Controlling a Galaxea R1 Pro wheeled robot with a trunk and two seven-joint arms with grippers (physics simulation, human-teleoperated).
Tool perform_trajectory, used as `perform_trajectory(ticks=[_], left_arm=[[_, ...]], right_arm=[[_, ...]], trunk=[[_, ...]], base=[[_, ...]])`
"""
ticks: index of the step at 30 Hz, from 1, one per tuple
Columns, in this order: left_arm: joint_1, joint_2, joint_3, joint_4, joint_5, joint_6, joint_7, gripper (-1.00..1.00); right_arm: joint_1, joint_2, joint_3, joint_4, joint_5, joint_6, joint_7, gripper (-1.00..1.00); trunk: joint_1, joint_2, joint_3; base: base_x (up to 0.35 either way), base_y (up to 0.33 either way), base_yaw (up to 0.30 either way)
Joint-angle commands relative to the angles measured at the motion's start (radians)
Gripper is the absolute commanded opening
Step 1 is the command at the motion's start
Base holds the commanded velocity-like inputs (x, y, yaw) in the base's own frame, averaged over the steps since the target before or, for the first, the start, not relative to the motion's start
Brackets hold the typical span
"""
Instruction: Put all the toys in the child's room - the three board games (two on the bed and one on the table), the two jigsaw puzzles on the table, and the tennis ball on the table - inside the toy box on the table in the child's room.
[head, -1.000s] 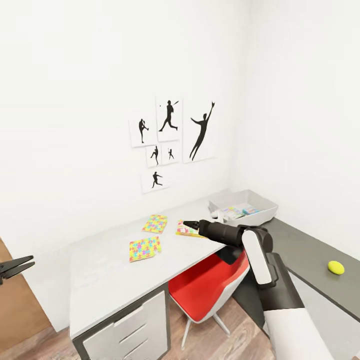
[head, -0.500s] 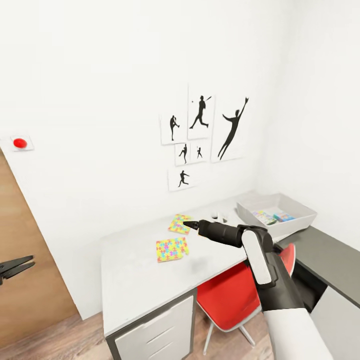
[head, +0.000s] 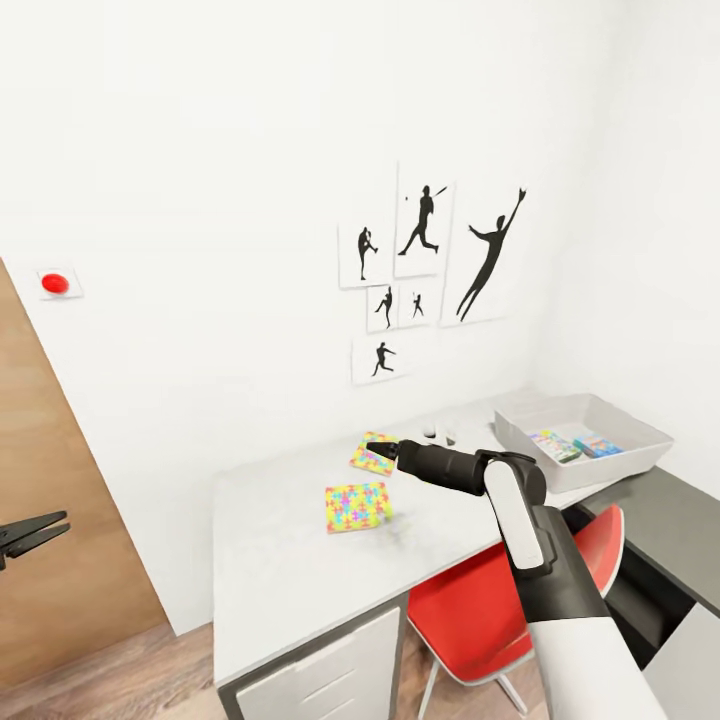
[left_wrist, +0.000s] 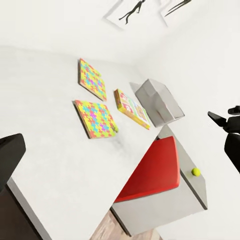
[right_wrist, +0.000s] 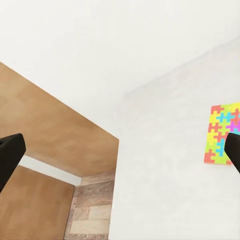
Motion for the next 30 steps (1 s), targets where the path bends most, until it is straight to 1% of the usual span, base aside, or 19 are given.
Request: perform_trajectory(ticks=[1,9,17,22,30], left_arm=[[-0.001,0.0,0.0,0.0,-0.001,0.011,-0.004,1.0],[-0.001,0.0,0.0,0.0,-0.001,0.01,-0.004,1.0],[-0.001,0.0,0.0,0.0,-0.001,0.01,-0.004,1.0],[-0.001,0.0,0.0,0.0,-0.001,0.009,-0.004,1.0],[-0.001,0.0,0.0,0.0,-0.001,0.009,-0.004,1.0]], right_arm=[[-0.001,0.0,-0.001,-0.001,0.011,0.004,0.01,1.0],[-0.001,0.0,0.0,-0.002,0.011,0.004,0.01,1.0],[0.001,0.0,0.0,-0.006,0.011,0.004,0.01,1.0],[0.001,0.0,0.0,-0.009,0.012,0.004,0.011,1.0],[0.002,0.0,0.001,-0.011,0.012,0.004,0.01,1.0]], trunk=[[0.001,-0.002,-0.002],[0.001,-0.002,-0.002],[0.001,-0.002,-0.002],[0.001,-0.002,-0.002],[0.001,-0.002,0.004]], base=[[0.02,-0.041,0.009],[0.064,-0.167,0.003],[0.035,-0.077,0.0],[0.079,-0.168,0.001],[0.161,-0.078,0.114]])
